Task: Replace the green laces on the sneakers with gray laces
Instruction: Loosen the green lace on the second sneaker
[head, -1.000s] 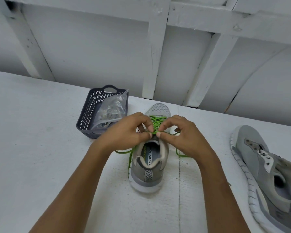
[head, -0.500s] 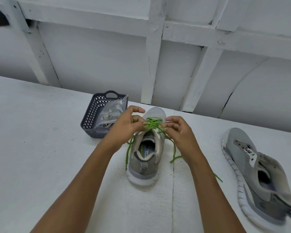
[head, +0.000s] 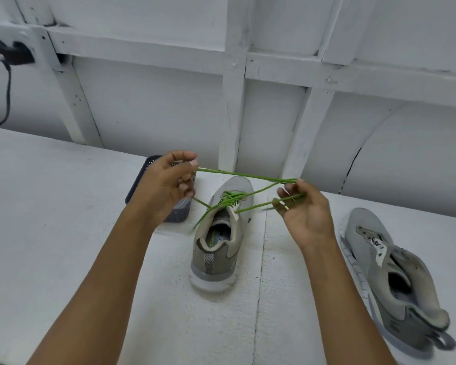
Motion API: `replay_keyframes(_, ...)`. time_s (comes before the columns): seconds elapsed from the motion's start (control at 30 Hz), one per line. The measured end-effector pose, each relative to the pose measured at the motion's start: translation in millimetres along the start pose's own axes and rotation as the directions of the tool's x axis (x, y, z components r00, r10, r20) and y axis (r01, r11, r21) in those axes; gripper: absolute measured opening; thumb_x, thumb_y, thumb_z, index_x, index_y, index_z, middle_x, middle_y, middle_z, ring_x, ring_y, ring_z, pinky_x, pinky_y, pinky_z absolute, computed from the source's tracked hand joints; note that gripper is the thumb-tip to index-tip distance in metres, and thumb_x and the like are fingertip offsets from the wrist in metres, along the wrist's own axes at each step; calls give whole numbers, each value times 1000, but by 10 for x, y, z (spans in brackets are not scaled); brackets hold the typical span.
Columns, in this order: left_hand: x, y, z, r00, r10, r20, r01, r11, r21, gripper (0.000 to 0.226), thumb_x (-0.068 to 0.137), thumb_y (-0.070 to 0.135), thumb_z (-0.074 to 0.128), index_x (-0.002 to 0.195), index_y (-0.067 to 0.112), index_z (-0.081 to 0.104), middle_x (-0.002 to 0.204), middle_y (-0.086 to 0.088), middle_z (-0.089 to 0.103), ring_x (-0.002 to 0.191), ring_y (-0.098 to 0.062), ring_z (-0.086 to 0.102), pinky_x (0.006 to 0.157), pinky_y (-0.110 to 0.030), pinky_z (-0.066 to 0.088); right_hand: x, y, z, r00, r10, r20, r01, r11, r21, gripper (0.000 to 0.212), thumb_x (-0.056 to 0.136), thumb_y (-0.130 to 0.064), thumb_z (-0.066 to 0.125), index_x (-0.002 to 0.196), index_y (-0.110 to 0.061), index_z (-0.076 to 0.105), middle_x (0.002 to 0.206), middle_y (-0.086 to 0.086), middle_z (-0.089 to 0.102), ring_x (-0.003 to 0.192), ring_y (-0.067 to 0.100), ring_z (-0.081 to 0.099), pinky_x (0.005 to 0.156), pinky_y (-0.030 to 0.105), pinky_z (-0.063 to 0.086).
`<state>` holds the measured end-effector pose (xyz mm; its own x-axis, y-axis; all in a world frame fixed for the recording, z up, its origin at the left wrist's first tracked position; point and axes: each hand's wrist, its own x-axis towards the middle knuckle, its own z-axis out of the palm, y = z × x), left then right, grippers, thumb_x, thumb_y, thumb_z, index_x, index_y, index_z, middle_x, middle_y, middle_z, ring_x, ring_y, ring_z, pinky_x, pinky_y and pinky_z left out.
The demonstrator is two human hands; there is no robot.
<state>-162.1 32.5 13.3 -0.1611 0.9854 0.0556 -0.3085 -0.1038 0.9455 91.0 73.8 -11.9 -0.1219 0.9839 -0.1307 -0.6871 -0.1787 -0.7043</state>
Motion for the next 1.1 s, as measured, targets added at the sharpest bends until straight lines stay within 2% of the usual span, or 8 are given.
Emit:
replay_keyframes(0.13, -41, -9, -58, 1000, -10, -27, 11, 999, 40, 14, 87, 16, 67, 101, 14, 65, 67, -2, 56, 43, -9, 27, 41, -18, 24, 16, -140, -169, 997, -43, -60, 49, 993, 110, 29, 97, -15, 49, 70, -15, 59, 65, 0, 61, 62, 15, 60, 69, 33, 47)
replay_keyframes(0.3, -104, 125, -35, 935, -219, 280, 35, 841, 540, 38, 73, 38, 80, 92, 5, 76, 57, -3, 40, 50, -13, 24, 43, -20, 19, 72, -208, -290, 992, -57, -109, 64, 996, 69, 27, 99, -20, 50, 72, -17, 49, 61, -2, 55, 50, 13, 46, 50, 23, 40)
replay_keyframes(0.47, -76, 198, 37, 986, 37, 165, -65, 983, 170, 17, 88, 19, 66, 71, 17, 68, 66, -3, 58, 55, -13, 50, 49, -23, 41, 122, -146, -289, 987, -70, -146, 29, 964, -264, 18, 101, -19, 49, 87, -13, 58, 66, 0, 55, 42, 10, 38, 39, 20, 28)
replay_keyframes(0.63, -19, 228, -109, 986, 168, 22, -155, 944, -293, 29, 95, 13, 44, 69, 16, 57, 101, -10, 73, 102, -26, 67, 91, -41, 56, 135, 6, -149, 989, -27, -144, -76, 745, -663, 18, 98, -9, 47, 93, -9, 65, 75, 5, 65, 56, 14, 51, 48, 25, 37)
replay_keyframes(0.73, -91, 195, -124, 992, 125, 0, -118, 939, -324, 32, 94, 17, 47, 62, 18, 51, 58, 0, 55, 50, -16, 55, 59, -27, 54, 161, 109, -93, 990, 30, -141, -134, 546, -827, 17, 97, -12, 48, 90, -11, 63, 84, 5, 70, 74, 17, 57, 64, 28, 42)
replay_keyframes(0.83, -106, 139, -154, 995, 67, -77, -62, 996, 67, 31, 95, 13, 54, 65, 18, 48, 51, 2, 31, 36, -8, 23, 39, -17, 24, 185, 164, -96, 996, 47, -77, -84, 199, -976, 16, 96, -24, 53, 85, -12, 57, 89, 5, 62, 76, 17, 52, 67, 30, 37)
replay_keyframes(0.93, -94, 49, -176, 997, -53, -63, 81, 776, 626, 13, 92, 4, 60, 81, 12, 59, 60, -3, 49, 45, -11, 38, 43, -22, 34, 147, 216, 6, 999, 33, 18, 20, -45, -999, 33, 92, -42, 62, 112, -16, 57, 111, 0, 59, 99, 17, 56, 77, 31, 42)
replay_keyframes(1.1, -141, -150, 12, 973, -225, 49, -8, 178, 984, 31, 86, 44, 72, 103, 25, 54, 97, 9, 60, 89, -13, 58, 76, -32, 51, 30, 342, 323, 971, 156, 179, 190, -59, -980, 49, 79, -52, 75, 114, -24, 55, 104, -7, 61, 96, 13, 59, 80, 34, 49)
